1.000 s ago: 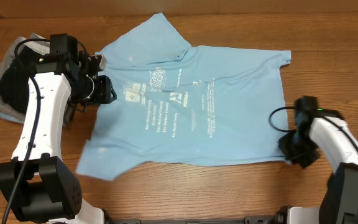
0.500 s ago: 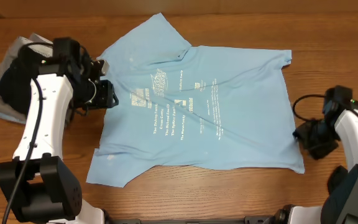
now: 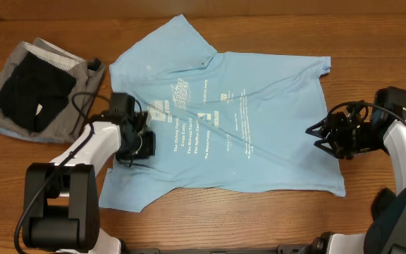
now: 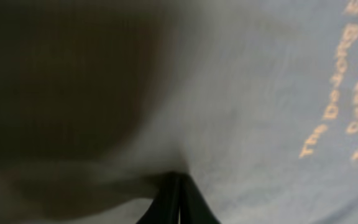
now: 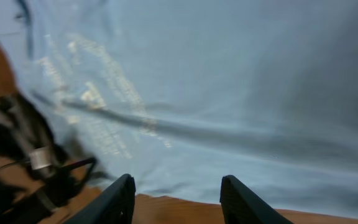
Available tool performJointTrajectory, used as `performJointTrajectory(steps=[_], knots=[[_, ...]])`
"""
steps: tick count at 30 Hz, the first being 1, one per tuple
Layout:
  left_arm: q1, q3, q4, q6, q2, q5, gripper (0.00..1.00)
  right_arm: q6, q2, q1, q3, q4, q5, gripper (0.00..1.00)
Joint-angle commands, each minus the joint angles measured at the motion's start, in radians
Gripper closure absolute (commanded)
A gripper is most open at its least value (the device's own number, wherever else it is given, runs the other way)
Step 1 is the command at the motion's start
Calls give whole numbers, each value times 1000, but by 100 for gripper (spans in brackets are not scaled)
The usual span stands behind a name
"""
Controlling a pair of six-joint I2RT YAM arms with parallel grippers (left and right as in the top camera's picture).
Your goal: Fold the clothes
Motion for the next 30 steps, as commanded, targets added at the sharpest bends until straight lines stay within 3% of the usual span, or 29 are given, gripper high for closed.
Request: performJointTrajectory(steps=[1, 7, 10, 18, 23, 30], knots=[[3, -90, 3, -116, 3, -122, 96, -22, -6, 0, 24, 27, -192, 51], [27, -144, -119, -253, 3, -251, 96, -11, -6, 33, 23, 131, -160, 50], [82, -125, -216, -301, 2, -282, 96, 10, -6, 69, 22, 185, -14, 47], [246, -13, -377, -246, 1, -192, 96, 124, 19, 235, 21, 356, 387, 46], [253, 66, -365, -161, 1, -47, 92, 222, 106, 273, 21, 381, 489, 68], [202, 183, -335, -32, 1, 112, 73, 247, 311, 273, 21, 383, 472, 95]])
